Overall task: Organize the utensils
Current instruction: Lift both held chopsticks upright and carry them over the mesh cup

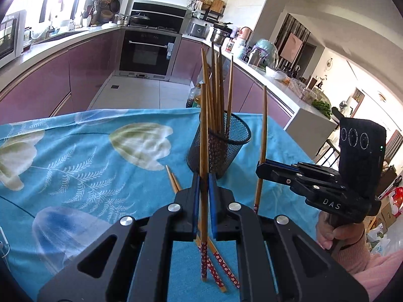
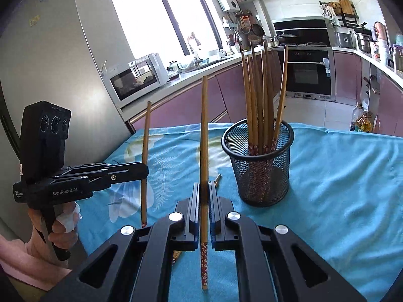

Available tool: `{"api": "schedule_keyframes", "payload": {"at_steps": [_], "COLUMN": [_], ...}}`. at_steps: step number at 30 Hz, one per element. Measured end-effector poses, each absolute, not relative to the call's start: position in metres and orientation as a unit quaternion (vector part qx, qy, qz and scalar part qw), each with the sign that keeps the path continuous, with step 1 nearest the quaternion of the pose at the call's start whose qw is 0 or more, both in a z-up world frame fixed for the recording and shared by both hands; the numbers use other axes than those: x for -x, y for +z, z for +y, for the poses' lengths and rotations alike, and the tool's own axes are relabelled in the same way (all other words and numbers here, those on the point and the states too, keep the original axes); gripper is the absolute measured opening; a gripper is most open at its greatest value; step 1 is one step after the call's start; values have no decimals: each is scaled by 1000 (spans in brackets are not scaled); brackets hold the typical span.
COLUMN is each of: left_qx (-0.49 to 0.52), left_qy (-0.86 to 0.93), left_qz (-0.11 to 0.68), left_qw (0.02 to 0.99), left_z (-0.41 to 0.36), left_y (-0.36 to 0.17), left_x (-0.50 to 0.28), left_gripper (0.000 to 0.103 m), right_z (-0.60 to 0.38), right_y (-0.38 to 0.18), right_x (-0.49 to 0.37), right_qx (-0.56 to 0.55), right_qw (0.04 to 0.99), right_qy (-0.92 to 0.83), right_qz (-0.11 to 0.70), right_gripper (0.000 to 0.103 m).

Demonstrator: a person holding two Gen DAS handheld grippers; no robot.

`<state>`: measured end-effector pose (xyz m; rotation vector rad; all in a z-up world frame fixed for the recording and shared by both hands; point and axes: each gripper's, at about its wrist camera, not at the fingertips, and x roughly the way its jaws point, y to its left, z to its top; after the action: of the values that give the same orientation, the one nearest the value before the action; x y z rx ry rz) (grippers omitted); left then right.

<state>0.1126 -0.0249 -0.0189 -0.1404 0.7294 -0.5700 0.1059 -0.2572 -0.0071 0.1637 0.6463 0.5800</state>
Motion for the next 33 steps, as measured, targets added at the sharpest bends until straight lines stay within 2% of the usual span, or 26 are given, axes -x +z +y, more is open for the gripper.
{"api": "schedule_keyframes", "payload": {"at_steps": [22, 33], "left_qx": [74, 76], "left_qy": [-286, -291], "left_qz": [251, 220], "left_qw": [922, 928], "left_z": [-44, -61], "left_y": [68, 104], "left_x": [-137, -151], "left_gripper": [8, 8], "right_z": [-286, -288], "right_y": [74, 90], "right_x": [-124, -151], "right_qx": [-68, -68], "right_qw": [940, 946], "right_qy": [261, 250], "right_qz": [210, 196], "right_gripper": [6, 6]}}
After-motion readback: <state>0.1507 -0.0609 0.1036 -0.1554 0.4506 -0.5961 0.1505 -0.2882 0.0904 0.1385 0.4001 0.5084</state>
